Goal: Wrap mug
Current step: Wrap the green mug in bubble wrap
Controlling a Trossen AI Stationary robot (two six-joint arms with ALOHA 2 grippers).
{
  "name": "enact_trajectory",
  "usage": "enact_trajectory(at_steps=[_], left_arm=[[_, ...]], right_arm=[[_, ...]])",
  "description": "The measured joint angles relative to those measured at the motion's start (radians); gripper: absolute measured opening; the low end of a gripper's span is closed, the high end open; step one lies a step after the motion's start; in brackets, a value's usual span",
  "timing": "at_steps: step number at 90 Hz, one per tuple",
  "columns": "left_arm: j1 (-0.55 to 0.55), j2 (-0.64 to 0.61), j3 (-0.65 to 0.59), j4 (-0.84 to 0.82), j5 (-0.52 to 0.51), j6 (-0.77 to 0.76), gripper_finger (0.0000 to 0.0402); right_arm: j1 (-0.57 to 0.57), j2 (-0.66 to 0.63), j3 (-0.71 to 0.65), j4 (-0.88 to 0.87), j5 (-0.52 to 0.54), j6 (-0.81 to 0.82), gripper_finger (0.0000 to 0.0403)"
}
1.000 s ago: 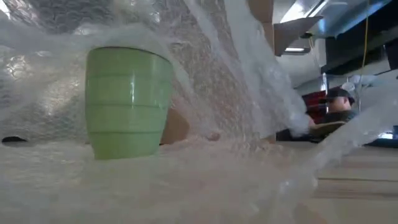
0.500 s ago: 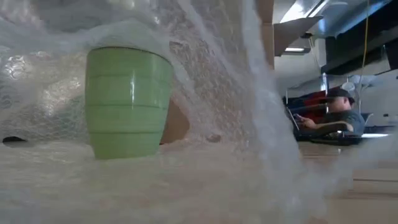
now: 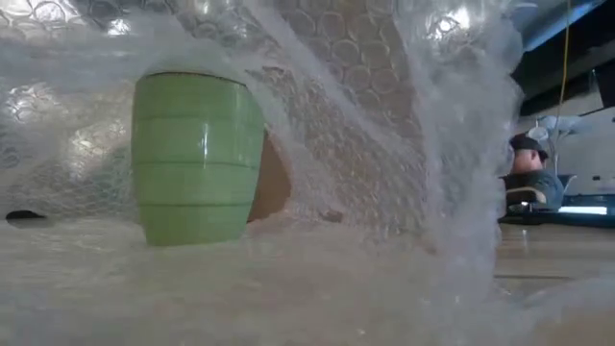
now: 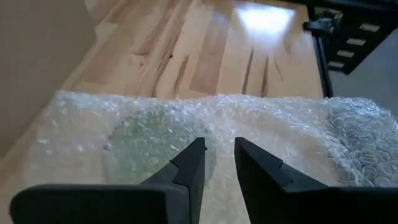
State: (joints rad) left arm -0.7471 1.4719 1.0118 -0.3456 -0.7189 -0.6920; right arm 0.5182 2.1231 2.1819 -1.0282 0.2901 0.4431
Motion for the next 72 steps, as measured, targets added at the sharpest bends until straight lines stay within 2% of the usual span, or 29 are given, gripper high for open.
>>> enact_trajectory(at_steps=[8, 16, 20, 30, 43, 52, 72], left_arm=[[-0.001, 0.0, 0.035, -0.059, 0.0, -0.008, 0.007], [-0.001, 0.0, 0.062, -0.105, 0.023, -0.008, 0.007], [0.0, 0.0, 0.073, -0.12, 0.041, -0.01, 0.007], [0.016, 0.0, 0.1, -0.181, 0.094, -0.013, 0.0063], [0.053, 0.0, 0.146, -0.258, 0.187, -0.014, 0.0029], [0.075, 0.0, 0.184, -0.325, 0.21, 0.005, 0.0005], [0.153, 0.0, 0.259, -0.452, 0.303, 0.08, 0.0]], right_arm=[[0.018, 0.0, -0.01, -0.084, 0.03, 0.033, 0.012], [0.041, -0.002, -0.058, -0.057, -0.003, 0.045, 0.0037], [0.056, 0.0, -0.087, -0.032, -0.014, 0.044, 0.0016], [0.083, 0.0, -0.191, 0.064, 0.024, 0.073, 0.0016], [0.081, 0.002, -0.354, 0.095, 0.105, 0.151, 0.0003], [0.083, -0.012, -0.459, 0.147, 0.207, 0.181, 0.0003], [0.03, -0.133, -0.685, 0.369, 0.437, 0.23, 0.0]])
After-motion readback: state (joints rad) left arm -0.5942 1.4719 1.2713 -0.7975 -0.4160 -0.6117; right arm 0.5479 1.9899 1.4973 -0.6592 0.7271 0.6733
